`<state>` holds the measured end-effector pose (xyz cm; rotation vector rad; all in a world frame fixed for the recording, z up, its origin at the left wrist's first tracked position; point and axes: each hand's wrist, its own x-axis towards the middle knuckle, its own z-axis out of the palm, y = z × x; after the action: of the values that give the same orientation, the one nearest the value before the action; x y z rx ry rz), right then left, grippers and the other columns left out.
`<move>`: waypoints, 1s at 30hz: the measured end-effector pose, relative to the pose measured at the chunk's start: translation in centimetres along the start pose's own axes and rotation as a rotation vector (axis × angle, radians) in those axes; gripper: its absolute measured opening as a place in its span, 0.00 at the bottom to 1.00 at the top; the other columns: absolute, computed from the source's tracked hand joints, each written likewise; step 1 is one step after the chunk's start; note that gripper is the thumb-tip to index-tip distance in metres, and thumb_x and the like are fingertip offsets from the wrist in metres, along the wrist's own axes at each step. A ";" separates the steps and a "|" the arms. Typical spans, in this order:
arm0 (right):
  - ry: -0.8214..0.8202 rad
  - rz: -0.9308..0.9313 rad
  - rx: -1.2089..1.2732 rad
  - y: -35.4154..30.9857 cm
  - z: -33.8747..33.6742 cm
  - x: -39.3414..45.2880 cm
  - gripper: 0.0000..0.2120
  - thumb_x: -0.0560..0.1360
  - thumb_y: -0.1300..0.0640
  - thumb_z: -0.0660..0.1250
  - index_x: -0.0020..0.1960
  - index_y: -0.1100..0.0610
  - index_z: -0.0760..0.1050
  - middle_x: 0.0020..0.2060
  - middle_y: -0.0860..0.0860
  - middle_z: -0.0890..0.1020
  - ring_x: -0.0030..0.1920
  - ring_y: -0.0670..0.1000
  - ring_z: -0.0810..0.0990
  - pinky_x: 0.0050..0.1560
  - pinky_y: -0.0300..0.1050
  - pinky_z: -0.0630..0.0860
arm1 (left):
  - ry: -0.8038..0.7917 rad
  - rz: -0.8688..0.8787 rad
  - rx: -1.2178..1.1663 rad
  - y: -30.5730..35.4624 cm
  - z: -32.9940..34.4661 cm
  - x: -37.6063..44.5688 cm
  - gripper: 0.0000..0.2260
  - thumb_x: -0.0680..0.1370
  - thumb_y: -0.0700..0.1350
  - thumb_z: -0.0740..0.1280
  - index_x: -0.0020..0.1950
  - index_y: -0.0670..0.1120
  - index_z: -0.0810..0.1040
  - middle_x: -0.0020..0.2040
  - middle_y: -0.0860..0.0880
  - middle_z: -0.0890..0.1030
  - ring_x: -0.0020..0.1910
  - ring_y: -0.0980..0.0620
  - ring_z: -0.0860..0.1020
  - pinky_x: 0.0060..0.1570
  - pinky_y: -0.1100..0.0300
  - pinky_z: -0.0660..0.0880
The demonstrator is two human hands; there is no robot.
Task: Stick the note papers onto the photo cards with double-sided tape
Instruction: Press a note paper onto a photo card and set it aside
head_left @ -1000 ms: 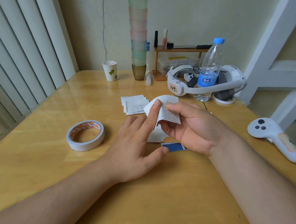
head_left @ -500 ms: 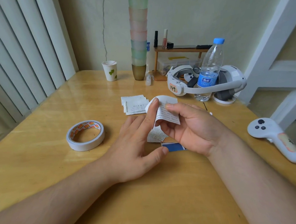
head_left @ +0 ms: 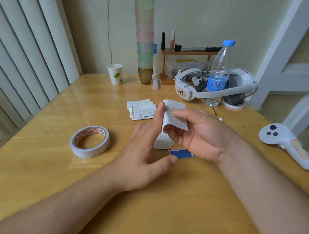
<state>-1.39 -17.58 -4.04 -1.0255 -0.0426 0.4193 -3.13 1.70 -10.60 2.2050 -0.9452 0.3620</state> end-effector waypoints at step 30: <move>0.165 0.011 -0.145 -0.3 -1.5 0.7 0.06 0.79 0.65 0.69 0.56 0.65 0.79 0.56 0.65 0.85 0.53 0.58 0.85 0.48 0.45 0.81 | 0.563 -0.517 -0.636 -0.8 -1.9 1.8 0.15 0.80 0.58 0.69 0.41 0.49 0.83 0.37 0.49 0.78 0.39 0.51 0.76 0.59 0.37 0.78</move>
<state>-0.33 -18.75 -4.69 -1.2007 0.0818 0.3437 -1.26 2.43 -8.72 1.5461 -0.1288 0.3446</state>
